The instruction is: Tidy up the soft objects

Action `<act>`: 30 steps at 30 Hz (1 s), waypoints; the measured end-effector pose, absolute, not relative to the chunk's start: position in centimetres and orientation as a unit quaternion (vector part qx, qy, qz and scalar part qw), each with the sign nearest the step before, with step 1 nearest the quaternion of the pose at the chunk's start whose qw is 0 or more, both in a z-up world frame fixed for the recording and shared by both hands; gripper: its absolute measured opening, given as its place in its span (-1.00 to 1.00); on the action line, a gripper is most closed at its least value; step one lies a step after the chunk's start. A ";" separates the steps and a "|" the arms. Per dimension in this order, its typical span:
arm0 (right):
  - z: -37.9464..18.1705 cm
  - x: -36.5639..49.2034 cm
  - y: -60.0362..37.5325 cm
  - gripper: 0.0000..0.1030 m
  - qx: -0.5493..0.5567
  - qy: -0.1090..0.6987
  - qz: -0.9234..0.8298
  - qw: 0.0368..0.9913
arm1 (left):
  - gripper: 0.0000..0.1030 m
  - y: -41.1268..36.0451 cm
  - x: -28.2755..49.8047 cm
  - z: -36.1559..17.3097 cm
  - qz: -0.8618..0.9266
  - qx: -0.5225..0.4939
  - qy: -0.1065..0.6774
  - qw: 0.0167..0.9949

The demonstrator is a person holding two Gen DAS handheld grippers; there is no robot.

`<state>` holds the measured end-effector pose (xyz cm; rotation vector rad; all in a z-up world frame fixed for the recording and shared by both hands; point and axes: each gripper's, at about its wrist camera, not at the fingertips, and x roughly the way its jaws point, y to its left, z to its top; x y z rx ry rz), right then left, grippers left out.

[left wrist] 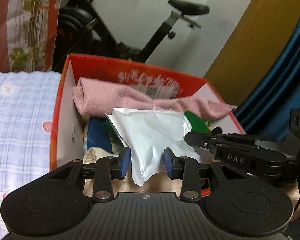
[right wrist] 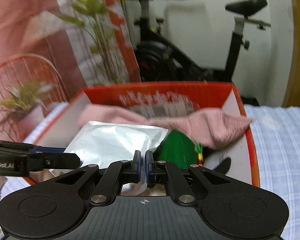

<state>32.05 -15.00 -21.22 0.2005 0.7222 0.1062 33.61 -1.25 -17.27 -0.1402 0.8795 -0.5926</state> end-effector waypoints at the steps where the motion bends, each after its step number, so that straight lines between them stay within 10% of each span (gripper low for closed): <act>1: -21.5 32.3 -14.9 -0.91 0.095 0.362 0.049 0.926 | -0.25 -1.4 33.8 -17.4 -0.281 -0.062 0.421 0.860; 16: -22.1 33.2 -13.5 -0.87 0.041 0.419 0.030 0.906 | 0.85 -0.1 32.3 -13.9 -0.261 -0.057 0.362 0.893; 22: -19.9 31.0 -13.9 -0.49 0.042 0.373 0.031 0.926 | 1.00 0.1 30.3 -11.5 -0.212 -0.008 0.327 0.921; 30: -15.9 27.1 -14.6 0.61 0.042 0.319 0.018 0.947 | 1.00 1.2 27.6 -8.5 -0.171 -0.015 0.310 0.935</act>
